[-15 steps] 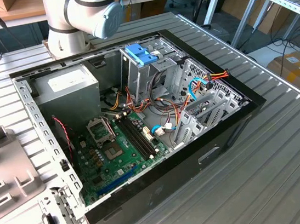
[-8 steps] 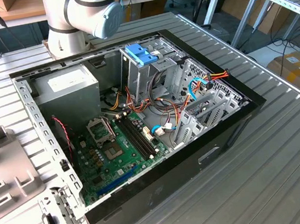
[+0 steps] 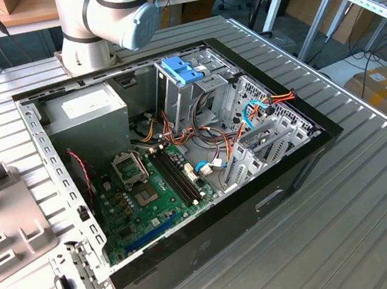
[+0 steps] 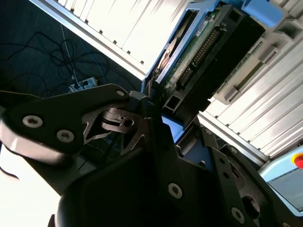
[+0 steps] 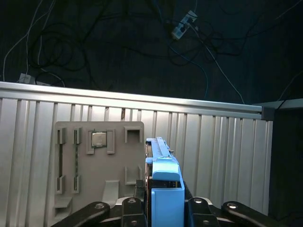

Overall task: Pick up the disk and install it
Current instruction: 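Pick up the disk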

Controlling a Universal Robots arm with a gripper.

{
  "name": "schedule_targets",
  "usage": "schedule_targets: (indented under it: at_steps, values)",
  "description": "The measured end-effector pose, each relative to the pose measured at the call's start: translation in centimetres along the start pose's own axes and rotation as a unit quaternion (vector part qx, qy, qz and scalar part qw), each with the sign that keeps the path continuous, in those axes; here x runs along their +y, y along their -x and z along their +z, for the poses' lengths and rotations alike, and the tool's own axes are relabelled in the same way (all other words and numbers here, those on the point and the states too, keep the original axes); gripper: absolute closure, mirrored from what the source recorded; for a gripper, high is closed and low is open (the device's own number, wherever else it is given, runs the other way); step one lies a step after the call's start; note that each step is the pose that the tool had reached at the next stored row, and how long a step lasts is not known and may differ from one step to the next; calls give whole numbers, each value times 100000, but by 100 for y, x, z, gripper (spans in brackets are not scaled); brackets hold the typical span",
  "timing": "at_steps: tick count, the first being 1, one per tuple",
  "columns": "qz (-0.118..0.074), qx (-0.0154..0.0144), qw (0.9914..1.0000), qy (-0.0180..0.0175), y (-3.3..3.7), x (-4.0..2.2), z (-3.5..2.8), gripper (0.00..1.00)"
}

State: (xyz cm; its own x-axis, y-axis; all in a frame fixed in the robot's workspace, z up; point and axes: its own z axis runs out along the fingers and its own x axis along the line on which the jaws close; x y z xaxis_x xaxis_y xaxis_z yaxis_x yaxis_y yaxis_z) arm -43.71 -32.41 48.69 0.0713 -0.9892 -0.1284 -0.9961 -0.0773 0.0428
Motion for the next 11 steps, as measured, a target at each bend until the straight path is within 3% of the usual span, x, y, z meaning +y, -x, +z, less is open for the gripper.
schedule_targets:
  at_steps: [8, 11]
  values:
    - [7, 189, 100000, 14, 4, 2, -35, 63]
    - [43, 749, 99997, 52, 7, 2, -57, 63]
